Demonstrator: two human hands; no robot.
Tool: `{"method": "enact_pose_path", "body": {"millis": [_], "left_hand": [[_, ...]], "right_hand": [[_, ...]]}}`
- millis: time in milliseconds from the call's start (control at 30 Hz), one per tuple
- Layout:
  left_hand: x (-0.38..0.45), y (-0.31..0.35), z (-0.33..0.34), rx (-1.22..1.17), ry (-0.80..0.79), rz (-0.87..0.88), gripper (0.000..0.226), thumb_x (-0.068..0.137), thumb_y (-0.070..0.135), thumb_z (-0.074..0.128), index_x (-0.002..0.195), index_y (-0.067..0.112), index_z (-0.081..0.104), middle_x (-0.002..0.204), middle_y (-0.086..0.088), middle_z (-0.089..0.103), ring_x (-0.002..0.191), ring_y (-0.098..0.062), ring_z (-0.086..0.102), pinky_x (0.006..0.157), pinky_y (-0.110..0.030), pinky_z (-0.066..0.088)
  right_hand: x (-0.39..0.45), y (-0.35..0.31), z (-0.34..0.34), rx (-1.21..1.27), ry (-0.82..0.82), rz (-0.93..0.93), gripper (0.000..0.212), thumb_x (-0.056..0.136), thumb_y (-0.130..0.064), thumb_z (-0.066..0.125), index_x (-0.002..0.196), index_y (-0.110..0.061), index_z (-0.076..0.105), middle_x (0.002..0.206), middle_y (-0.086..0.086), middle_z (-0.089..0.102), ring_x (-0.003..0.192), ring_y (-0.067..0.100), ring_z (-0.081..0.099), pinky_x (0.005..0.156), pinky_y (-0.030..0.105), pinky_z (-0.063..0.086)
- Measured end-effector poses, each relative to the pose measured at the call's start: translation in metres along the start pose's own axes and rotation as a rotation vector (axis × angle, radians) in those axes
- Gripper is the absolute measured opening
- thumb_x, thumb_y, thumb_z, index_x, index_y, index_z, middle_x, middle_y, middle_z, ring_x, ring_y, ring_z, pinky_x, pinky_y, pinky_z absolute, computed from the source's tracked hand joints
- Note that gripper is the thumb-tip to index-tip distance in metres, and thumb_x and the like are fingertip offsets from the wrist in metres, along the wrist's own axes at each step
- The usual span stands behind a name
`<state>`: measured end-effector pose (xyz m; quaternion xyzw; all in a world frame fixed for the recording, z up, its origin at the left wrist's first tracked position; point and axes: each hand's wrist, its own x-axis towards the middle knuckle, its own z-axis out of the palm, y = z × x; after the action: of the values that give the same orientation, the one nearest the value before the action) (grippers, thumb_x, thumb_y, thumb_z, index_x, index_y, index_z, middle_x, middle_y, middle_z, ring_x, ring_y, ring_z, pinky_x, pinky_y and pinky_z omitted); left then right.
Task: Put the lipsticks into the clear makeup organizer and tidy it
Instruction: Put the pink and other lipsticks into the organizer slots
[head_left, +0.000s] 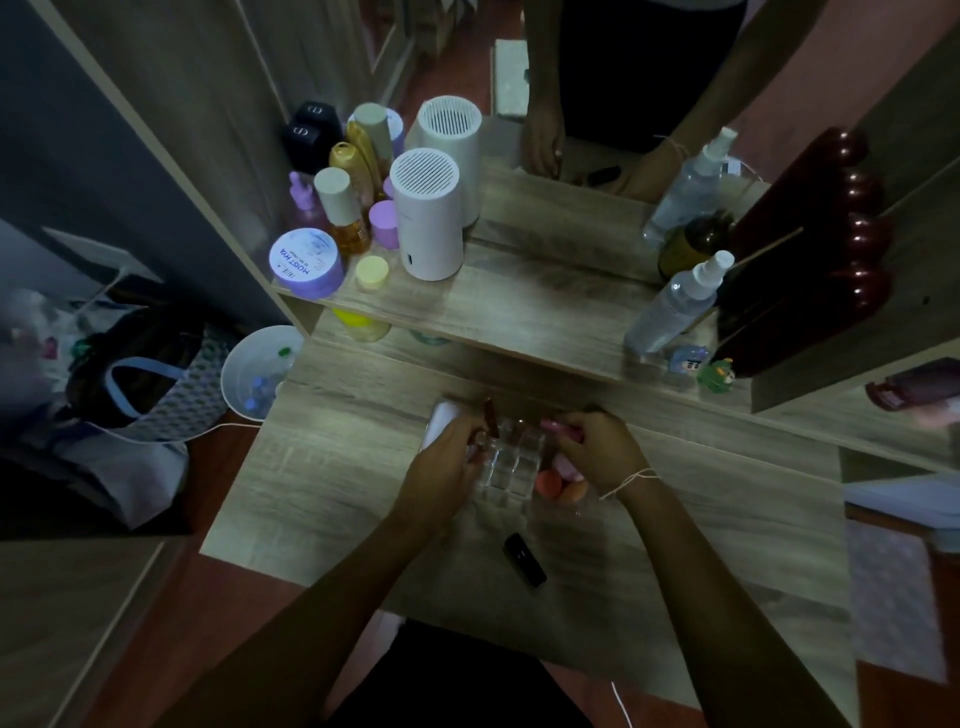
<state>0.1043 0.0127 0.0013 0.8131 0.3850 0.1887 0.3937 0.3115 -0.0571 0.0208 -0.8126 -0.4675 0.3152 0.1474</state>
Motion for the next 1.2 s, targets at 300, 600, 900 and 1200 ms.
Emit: {"method": "enact_pose_path", "body": {"millis": [300, 600, 900, 1200], "left_hand": [[0.001, 0.002, -0.003, 0.025, 0.024, -0.007, 0.023, 0.086, 0.01, 0.066, 0.108, 0.006, 0.06, 0.105, -0.011, 0.061, 0.084, -0.016, 0.059, 0.069, -0.022, 0.041], [-0.003, 0.0, 0.0, 0.003, 0.098, 0.077, 0.029, 0.089, 0.024, 0.061, 0.112, 0.007, 0.057, 0.113, -0.012, 0.056, 0.095, -0.019, 0.058, 0.077, -0.029, 0.052], [-0.039, -0.022, 0.016, 0.305, 0.064, 0.152, 0.026, 0.09, 0.022, 0.046, 0.104, 0.007, 0.062, 0.101, -0.013, 0.064, 0.09, -0.026, 0.058, 0.079, -0.036, 0.045], [-0.067, -0.056, 0.03, 0.402, -0.076, 0.408, 0.032, 0.088, 0.021, 0.059, 0.116, 0.004, 0.06, 0.119, -0.018, 0.062, 0.108, -0.031, 0.055, 0.094, -0.043, 0.045]], "right_hand": [[0.001, -0.01, -0.006, -0.08, -0.059, -0.083, 0.023, 0.076, -0.01, 0.066, 0.099, -0.01, 0.072, 0.09, 0.02, 0.069, 0.084, 0.032, 0.064, 0.072, 0.032, 0.046], [-0.002, -0.021, -0.002, -0.095, 0.03, -0.081, 0.021, 0.072, -0.007, 0.071, 0.094, -0.008, 0.071, 0.094, 0.02, 0.064, 0.088, 0.032, 0.061, 0.074, 0.031, 0.044], [-0.005, -0.03, 0.003, -0.041, 0.081, -0.049, 0.025, 0.073, -0.008, 0.072, 0.097, -0.007, 0.07, 0.099, 0.02, 0.066, 0.09, 0.033, 0.063, 0.077, 0.032, 0.045], [-0.002, -0.033, 0.011, -0.03, 0.074, -0.004, 0.02, 0.069, -0.013, 0.077, 0.089, -0.013, 0.072, 0.093, 0.016, 0.065, 0.083, 0.03, 0.063, 0.066, 0.024, 0.034]]}}
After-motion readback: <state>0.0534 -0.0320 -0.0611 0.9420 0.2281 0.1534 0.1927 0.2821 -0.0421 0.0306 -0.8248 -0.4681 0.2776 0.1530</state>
